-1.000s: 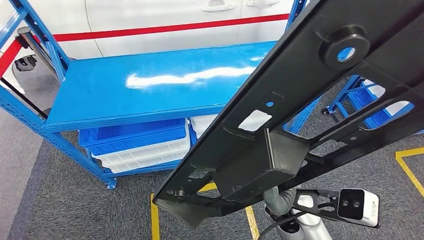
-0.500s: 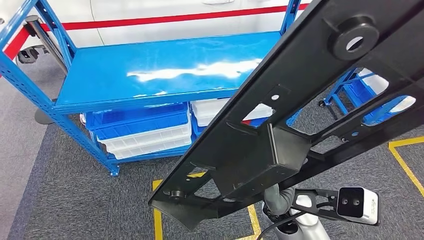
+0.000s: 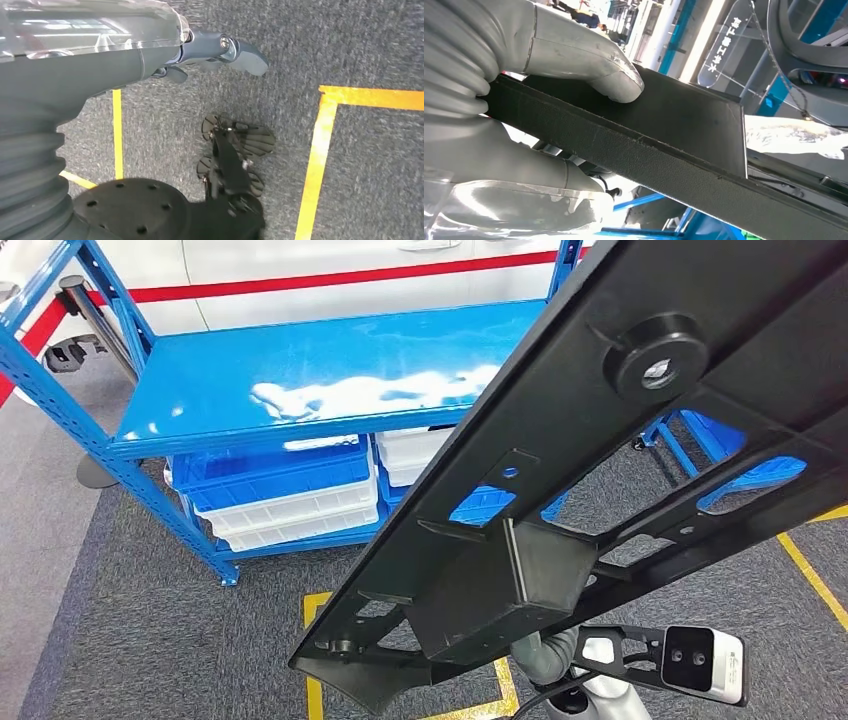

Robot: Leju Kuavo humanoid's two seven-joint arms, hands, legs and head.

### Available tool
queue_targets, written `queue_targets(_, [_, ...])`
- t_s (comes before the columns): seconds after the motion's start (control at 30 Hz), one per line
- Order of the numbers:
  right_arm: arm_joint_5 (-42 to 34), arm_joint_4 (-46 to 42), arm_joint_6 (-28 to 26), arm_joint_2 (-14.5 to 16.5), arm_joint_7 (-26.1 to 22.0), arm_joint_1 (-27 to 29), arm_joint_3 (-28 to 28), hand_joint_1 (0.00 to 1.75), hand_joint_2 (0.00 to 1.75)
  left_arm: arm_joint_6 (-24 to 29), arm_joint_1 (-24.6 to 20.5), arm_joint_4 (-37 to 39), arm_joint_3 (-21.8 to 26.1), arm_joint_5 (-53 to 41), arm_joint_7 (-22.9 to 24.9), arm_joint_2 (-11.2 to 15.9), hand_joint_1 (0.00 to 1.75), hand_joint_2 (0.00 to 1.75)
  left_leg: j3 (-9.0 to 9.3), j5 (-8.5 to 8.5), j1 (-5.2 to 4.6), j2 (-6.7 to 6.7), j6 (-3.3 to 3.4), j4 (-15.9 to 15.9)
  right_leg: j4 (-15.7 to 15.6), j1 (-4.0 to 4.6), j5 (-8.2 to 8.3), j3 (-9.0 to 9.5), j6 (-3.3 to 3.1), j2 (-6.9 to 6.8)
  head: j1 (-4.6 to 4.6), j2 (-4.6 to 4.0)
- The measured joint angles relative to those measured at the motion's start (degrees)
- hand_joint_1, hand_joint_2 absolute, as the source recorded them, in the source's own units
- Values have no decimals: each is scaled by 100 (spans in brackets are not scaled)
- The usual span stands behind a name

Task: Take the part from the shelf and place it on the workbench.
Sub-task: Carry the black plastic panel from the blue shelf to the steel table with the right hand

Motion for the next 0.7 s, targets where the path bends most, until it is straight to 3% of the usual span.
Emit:
queue_targets(0.1, [14,26,-65,-1,2,-62,31,175,175,110,-4,0,22,10,-56,-8,0,175,39,29,-21,2,81,-159,-3,-10,42,-28,93,-3,-1,0])
queue_targets(0.17, [-8,27,-82,-4,0,-103,41,175,175,166,-13,0,33,9,-113,-25,0,175,35,100,12,20,150,-239,153,-11,-82,-106,152,11,0,0])
queue_targets(0.27, [-98,40,31,-40,-5,-160,25,175,175,227,-25,1,35,-29,-168,-39,0,175,-30,160,22,74,203,-261,1129,-40,-612,-568,218,32,2,0])
queue_targets(0.3, [-96,51,71,-60,-5,-164,11,175,175,248,-21,1,35,-48,-178,-40,0,175,-58,163,21,97,202,-243,1450,-52,-717,-721,238,33,2,0])
queue_targets(0.33, [-73,63,97,-76,-5,-164,-5,175,175,269,-16,1,37,-69,-185,-41,0,175,-82,164,22,127,199,-219,1598,-66,-716,-792,256,30,2,0])
queue_targets(0.37, [-29,74,106,-89,-5,-165,-20,175,175,286,-12,1,38,-92,-188,-44,0,175,-104,159,26,164,191,-186,1517,-81,-605,-751,271,19,2,0])
queue_targets(0.43, [109,85,73,-104,-5,-182,-40,175,175,309,-10,1,39,-129,-190,-50,0,175,-139,128,33,240,149,-98,820,-107,-246,-405,289,-103,2,0])
queue_targets(0.5, [249,88,12,-111,-7,-208,-56,175,175,313,-12,0,39,-160,-190,-46,0,175,-175,87,15,305,82,-4,261,-93,-55,-150,241,-222,1,0])
queue_targets(0.53, [294,89,-11,-115,-8,-217,-66,175,175,314,-12,-1,39,-171,-189,-43,0,175,-187,80,4,339,47,20,178,-76,-49,-131,200,-231,0,0])
queue_targets(0.6, [327,89,-30,-126,-10,-225,-91,175,175,314,-15,-1,39,-179,-189,-40,0,175,-194,88,2,411,-14,22,186,-59,-15,-177,111,-121,0,0])
queue_targets(0.67, [337,89,-38,-132,-10,-235,-109,175,175,314,-18,-1,38,-181,-189,-41,0,175,-240,-25,28,336,-78,137,169,-73,33,-209,34,-38,0,0])
queue_targets(0.7, [347,89,-47,-133,-10,-242,-113,175,175,314,-16,-1,38,-182,-190,-42,0,175,-326,-181,40,245,-107,349,160,-83,59,-226,-1,2,-1,0])
